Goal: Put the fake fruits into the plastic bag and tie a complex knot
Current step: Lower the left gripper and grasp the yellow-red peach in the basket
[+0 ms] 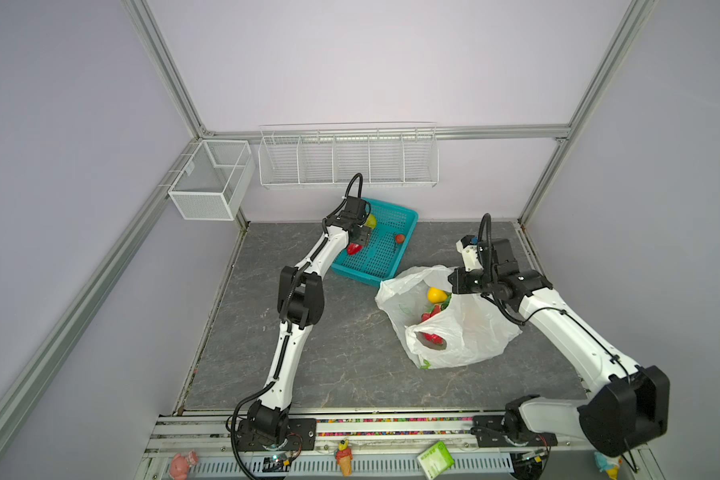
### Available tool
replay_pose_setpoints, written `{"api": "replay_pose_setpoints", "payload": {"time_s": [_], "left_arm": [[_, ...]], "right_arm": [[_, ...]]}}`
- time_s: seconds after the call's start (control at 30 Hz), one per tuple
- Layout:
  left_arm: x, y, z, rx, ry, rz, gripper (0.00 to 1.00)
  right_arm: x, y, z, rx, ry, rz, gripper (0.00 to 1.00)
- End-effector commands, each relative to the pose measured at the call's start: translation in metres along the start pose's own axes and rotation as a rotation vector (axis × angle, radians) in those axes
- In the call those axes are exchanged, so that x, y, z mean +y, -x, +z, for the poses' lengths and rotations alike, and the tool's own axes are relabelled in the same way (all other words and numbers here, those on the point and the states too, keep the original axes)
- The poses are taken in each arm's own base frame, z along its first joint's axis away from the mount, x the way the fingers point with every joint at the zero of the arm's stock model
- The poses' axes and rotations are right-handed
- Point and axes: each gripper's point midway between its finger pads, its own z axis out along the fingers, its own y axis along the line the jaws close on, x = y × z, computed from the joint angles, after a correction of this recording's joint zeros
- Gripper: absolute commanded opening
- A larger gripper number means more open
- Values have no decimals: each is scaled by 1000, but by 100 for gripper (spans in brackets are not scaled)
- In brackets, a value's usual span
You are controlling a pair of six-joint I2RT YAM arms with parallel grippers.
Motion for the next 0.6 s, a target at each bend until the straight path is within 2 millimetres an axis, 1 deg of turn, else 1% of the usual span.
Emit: {"api": "replay_pose_setpoints", "payload": {"time_s": [0.0, 0.27, 0.4, 0.57], "left_arm": [[-3, -20, 18, 64, -15, 31, 75], [-2, -28, 35, 86, 6, 59, 73], [-3, -36, 45, 105, 6, 74, 73], [-5, -40, 50, 114, -3, 89, 73]], "right_arm": [[-2, 4, -1, -12, -5, -21, 6], [-5, 2, -2, -12, -20, -20, 6], [-6, 1, -1, -10, -23, -20, 7], [-7, 0, 1, -3, -24, -19, 7]]}}
